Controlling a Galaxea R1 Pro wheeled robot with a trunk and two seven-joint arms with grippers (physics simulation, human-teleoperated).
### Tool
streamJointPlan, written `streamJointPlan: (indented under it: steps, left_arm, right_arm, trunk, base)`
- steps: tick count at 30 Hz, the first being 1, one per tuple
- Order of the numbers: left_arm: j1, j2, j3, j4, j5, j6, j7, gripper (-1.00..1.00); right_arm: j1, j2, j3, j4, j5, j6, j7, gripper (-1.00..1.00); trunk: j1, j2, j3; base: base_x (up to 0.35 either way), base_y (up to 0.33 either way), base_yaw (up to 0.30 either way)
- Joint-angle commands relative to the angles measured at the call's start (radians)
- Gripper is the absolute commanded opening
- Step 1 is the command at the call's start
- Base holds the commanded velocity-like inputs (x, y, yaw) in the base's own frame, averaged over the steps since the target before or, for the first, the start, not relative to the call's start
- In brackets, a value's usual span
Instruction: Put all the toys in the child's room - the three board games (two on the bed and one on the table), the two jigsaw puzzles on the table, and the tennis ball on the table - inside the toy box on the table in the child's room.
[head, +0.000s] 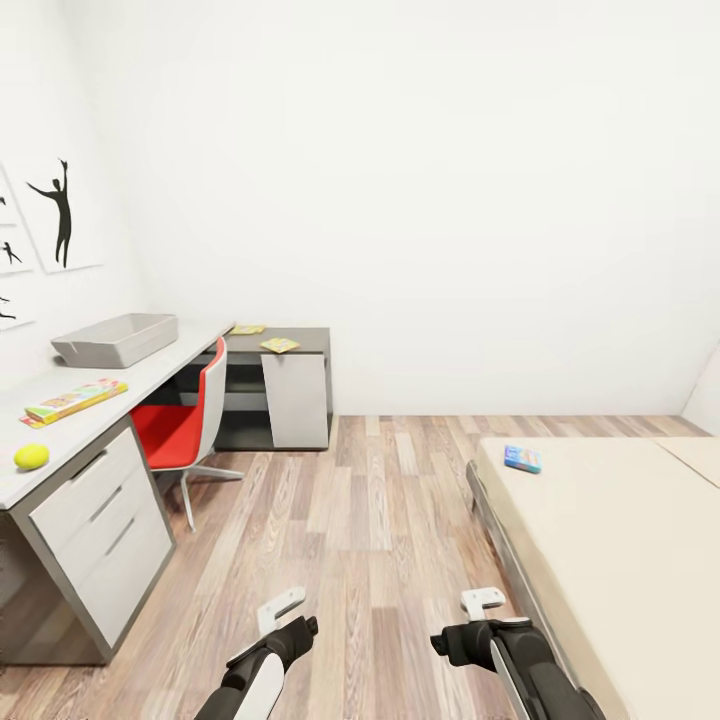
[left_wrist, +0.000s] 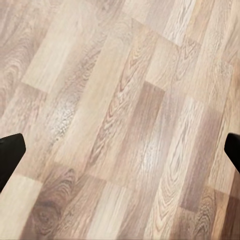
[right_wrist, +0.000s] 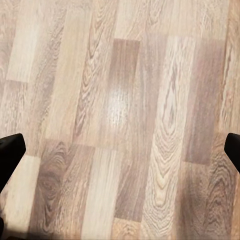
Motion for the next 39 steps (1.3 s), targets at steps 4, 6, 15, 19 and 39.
streamJointPlan:
  steps: [4, 6, 15, 19, 39]
  left_arm:
    - [0.0, 0.0, -0.003, -0.002, 0.009, 0.002, 0.008, 1.0]
    - [0.0, 0.0, -0.003, -0.002, 0.009, 0.002, 0.008, 1.0]
    - [0.001, 0.0, -0.003, -0.002, 0.009, 0.002, 0.008, 1.0]
    - [0.001, 0.0, -0.003, -0.002, 0.009, 0.002, 0.008, 1.0]
    - [0.001, 0.0, -0.003, -0.002, 0.009, 0.002, 0.008, 1.0]
  right_arm:
    - [0.0, 0.0, 0.0, -0.002, 0.011, 0.004, 0.007, 1.0]
    - [0.0, 0.0, 0.0, -0.002, 0.011, 0.004, 0.007, 1.0]
    - [0.0, 0.0, 0.0, -0.001, 0.011, 0.004, 0.007, 1.0]
    - [0.0, 0.0, 0.0, -0.001, 0.011, 0.004, 0.007, 1.0]
    - [0.0, 0.0, 0.0, 0.002, 0.011, 0.004, 0.007, 1.0]
  trunk:
    - [0.0, -0.001, -0.001]
    - [0.0, -0.001, -0.001]
    - [0.0, -0.001, -0.001]
    - [0.0, -0.001, -0.001]
    - [0.0, -0.001, -0.001]
  base:
    - [-0.126, -0.044, 0.003]
    - [-0.094, -0.033, 0.002]
    - [-0.05, -0.018, 0.001]
    - [-0.019, -0.007, 0.0]
    - [-0.005, -0.002, 0.0]
